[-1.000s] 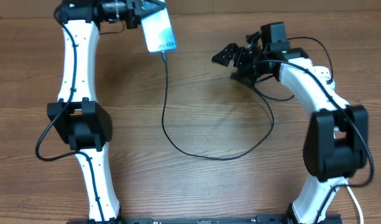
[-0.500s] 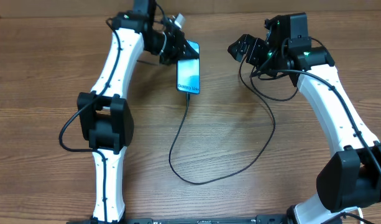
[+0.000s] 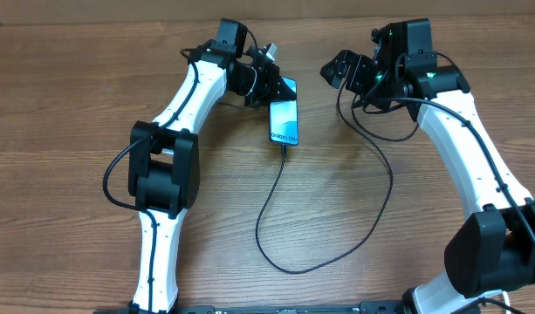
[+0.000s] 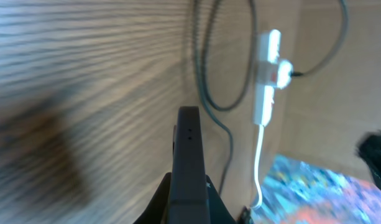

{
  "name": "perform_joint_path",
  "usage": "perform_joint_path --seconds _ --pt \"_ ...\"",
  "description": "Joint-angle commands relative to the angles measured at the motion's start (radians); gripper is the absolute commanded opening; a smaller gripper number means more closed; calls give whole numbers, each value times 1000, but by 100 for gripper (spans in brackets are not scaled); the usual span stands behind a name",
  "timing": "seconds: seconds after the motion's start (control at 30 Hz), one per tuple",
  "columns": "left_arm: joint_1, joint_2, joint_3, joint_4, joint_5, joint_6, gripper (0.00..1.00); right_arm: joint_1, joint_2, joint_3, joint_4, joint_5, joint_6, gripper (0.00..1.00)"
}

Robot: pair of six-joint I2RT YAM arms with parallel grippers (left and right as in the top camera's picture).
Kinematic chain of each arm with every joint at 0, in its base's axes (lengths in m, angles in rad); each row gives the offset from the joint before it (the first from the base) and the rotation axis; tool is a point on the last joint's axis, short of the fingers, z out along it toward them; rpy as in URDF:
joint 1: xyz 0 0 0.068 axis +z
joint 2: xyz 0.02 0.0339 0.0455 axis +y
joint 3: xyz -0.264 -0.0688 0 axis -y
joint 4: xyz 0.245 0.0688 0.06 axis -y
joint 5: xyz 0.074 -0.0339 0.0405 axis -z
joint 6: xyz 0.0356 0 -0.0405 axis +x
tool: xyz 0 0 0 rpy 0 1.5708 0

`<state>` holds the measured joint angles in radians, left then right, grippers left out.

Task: Plug charger to phone and switch on socket
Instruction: 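Lower the charging phone onto the table with the left gripper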

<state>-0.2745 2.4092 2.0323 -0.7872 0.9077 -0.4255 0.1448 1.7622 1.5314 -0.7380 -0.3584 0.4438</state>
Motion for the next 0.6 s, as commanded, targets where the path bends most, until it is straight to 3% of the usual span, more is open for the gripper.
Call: perform_joint_path --seconds 0.0,0.57 --pt "-18 7 -5 8 -129 -73 4 -3 -24 8 -7 24 -8 100" --pt "-69 8 -26 26 -315 -107 4 -3 -24 8 -29 26 -8 100"
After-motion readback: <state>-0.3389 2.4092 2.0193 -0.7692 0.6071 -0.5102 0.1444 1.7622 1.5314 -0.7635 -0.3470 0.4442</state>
